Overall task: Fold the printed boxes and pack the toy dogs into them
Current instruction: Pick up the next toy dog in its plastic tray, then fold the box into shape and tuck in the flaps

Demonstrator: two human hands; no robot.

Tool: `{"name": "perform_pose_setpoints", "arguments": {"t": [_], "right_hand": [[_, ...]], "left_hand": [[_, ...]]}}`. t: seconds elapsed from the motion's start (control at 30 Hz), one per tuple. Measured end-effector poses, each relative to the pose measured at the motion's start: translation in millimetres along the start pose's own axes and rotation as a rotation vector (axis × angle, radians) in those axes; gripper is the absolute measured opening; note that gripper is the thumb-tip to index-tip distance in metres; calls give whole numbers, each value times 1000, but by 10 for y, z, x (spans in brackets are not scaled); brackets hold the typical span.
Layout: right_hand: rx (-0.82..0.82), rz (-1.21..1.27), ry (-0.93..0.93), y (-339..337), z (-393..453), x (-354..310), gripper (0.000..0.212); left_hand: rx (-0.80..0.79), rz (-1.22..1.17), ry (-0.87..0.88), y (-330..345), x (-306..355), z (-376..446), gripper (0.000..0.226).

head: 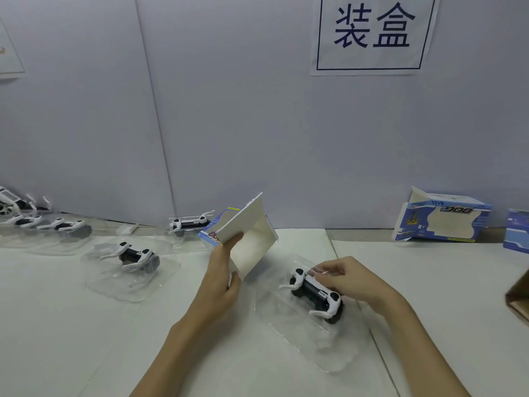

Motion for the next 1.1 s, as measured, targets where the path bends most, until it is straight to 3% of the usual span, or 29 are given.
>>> {"name": "perform_pose_setpoints", "arguments": {"t": [0.1, 0.37, 0.77, 0.97, 1.1], "right_hand": [[-44, 58, -105, 19, -58, -78, 15], [208, 212, -254, 98, 69, -87, 20], [486, -208, -136, 187, 70, -148, 26], [497, -334, -120, 238, 28, -236, 30], [487, -375, -103, 255, 24, -250, 32]], "left_hand": [[-13, 49, -17, 3, -10, -5, 88], [3, 40, 13, 3, 123, -5, 81], [27, 105, 93, 66, 336, -40, 76], [44, 122, 157, 84, 394, -55, 53], [143, 141, 130, 117, 400, -34, 39]]}}
Point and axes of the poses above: each hand's wrist, its own z-axis towards the middle knuckle, its own y-axis out of the palm, x = y × z, the point moved 2 cm from there along z, towards the middle knuckle, and after that the axes turned 8 degrees about -x, right-handed, at the moved point
